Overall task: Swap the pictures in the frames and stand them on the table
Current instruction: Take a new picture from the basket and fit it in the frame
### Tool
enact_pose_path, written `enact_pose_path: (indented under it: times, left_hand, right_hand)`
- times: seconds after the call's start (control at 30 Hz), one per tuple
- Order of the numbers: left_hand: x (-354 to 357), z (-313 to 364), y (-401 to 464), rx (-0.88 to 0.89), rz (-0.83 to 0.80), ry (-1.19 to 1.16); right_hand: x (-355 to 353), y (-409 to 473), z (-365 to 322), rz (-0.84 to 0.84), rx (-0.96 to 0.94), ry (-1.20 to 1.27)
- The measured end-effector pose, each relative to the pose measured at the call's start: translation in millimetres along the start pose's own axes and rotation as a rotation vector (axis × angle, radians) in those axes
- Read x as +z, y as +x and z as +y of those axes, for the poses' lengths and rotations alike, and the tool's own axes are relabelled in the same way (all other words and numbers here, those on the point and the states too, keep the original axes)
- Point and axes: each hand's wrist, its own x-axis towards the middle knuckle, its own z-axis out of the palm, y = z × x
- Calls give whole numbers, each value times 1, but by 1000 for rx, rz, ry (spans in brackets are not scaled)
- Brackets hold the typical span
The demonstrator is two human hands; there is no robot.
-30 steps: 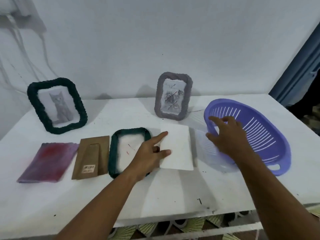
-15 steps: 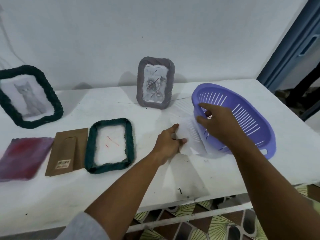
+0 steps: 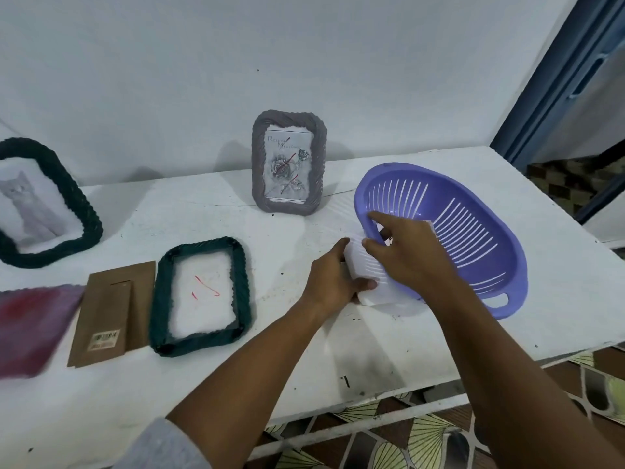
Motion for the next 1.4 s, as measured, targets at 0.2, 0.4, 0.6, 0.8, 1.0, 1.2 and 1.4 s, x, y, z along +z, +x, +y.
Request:
enact_pose_path:
  times: [0.2, 0.4, 0.6, 0.8, 1.0, 1.2, 1.4]
  left_hand:
    - [-11, -6, 4, 24, 23, 333]
    - [-28, -6, 5, 41, 125, 164]
    - [-19, 29, 4, 201, 121, 50]
    - [-8, 29, 7, 234, 59, 197]
    - [-7, 30, 6, 227, 62, 231]
    - [-7, 32, 5, 210, 62, 249]
    - [-6, 32, 3, 224, 63, 266]
  right_hand:
    - [6, 0, 2, -23, 19, -26]
    - [-3, 2, 8, -58, 105, 164]
    - [-14, 29, 59, -177, 399, -164]
    - [-3, 33, 70, -354, 456, -398]
    - [2, 33, 73, -302, 487, -402]
    - [0, 35, 75, -295, 542, -356]
    - [-6, 31, 73, -200, 491, -391]
